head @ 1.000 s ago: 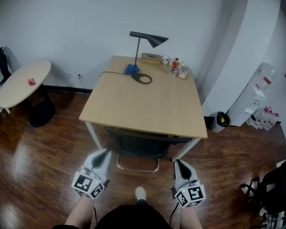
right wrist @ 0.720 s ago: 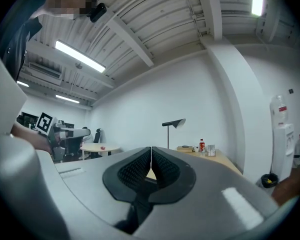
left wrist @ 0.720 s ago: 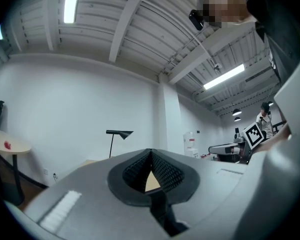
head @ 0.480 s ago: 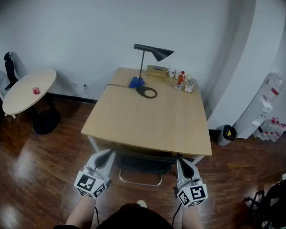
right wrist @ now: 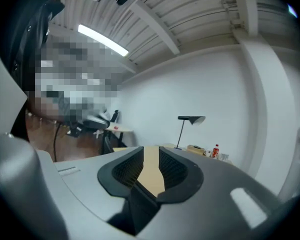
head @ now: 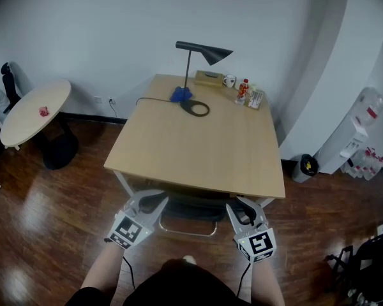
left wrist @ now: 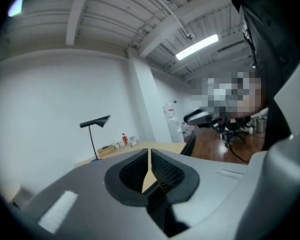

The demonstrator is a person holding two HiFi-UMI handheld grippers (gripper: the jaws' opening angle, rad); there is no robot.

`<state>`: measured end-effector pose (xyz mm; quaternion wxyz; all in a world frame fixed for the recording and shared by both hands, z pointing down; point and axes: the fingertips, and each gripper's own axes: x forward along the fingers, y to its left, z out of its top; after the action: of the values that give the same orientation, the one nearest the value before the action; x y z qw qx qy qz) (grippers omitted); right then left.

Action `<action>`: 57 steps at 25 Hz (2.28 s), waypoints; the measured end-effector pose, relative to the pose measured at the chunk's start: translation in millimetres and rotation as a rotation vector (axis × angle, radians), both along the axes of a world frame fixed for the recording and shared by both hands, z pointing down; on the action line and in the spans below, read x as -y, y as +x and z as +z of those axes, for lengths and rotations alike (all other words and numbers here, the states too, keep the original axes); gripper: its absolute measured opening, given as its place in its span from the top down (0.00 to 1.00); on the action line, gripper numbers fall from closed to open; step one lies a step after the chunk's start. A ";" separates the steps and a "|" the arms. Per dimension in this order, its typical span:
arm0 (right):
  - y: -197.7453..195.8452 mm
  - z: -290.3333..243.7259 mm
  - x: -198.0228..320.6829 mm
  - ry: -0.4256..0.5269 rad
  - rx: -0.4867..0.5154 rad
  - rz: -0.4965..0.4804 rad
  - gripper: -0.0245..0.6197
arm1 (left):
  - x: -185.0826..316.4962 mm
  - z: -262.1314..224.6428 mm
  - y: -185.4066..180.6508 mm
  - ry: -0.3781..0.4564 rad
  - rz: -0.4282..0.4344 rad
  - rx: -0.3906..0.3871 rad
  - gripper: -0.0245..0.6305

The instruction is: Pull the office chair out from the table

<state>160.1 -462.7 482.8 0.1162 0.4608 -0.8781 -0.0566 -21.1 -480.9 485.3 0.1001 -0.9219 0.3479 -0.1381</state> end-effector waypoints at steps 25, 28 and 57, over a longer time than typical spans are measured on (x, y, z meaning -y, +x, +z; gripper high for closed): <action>-33.3 126.8 15.0 -0.256 -0.811 -0.419 0.61 | 11.9 140.3 34.7 -0.070 0.408 0.928 0.68; -32.9 131.5 15.2 -0.299 -0.849 -0.422 0.65 | 17.1 151.5 32.7 -0.048 0.394 1.020 0.69; -10.3 173.2 7.7 -0.465 -1.169 -0.371 0.89 | 12.3 164.1 29.7 -0.094 0.399 1.109 0.89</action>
<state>149.7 -470.3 656.0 0.6591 0.1580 -0.7245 -0.1256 8.6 -493.2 649.4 0.2501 -0.7633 0.0571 -0.5930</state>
